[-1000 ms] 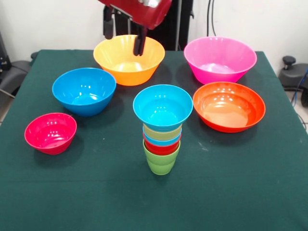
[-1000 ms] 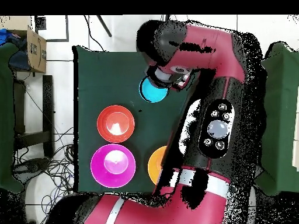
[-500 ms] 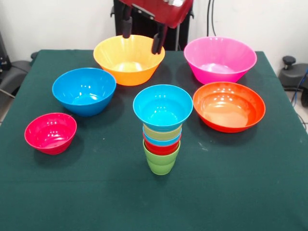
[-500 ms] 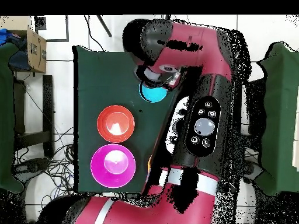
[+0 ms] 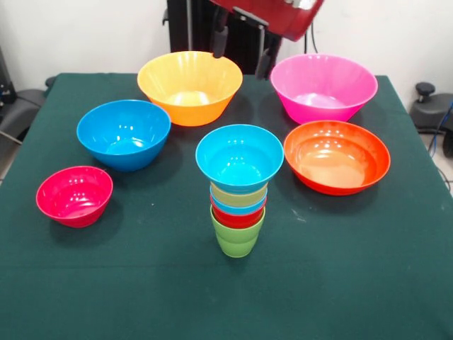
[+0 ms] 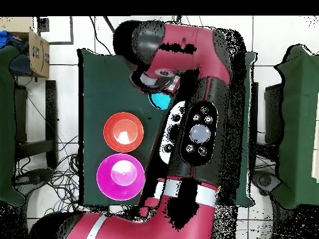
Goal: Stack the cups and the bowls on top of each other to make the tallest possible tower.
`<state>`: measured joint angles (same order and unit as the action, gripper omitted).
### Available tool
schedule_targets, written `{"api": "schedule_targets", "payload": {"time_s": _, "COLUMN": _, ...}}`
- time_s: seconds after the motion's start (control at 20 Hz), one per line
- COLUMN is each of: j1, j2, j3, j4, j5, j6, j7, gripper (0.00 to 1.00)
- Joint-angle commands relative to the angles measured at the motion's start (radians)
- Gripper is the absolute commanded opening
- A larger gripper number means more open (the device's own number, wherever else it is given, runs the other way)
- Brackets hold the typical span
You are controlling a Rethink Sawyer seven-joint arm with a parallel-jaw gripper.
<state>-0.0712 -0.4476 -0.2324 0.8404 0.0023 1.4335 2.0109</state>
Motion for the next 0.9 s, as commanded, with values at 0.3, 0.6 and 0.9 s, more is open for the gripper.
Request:
{"api": "schedule_targets", "payload": {"time_s": 0.3, "j1": 0.057, "j2": 0.018, "j3": 0.038, "j4": 0.172, "j5": 0.036, "j6": -0.07, "j7": 0.221, "gripper": 1.0}}
{"api": "schedule_targets", "payload": {"time_s": 0.6, "j1": 0.07, "j2": 0.02, "j3": 0.035, "j4": 0.218, "j5": 0.066, "j6": -0.142, "j7": 0.26, "gripper": 1.0}}
{"api": "schedule_targets", "payload": {"time_s": 0.9, "j1": 0.097, "j2": 0.008, "j3": 0.022, "j4": 0.268, "j5": 0.095, "j6": -0.192, "j7": 0.306, "gripper": 1.0}}
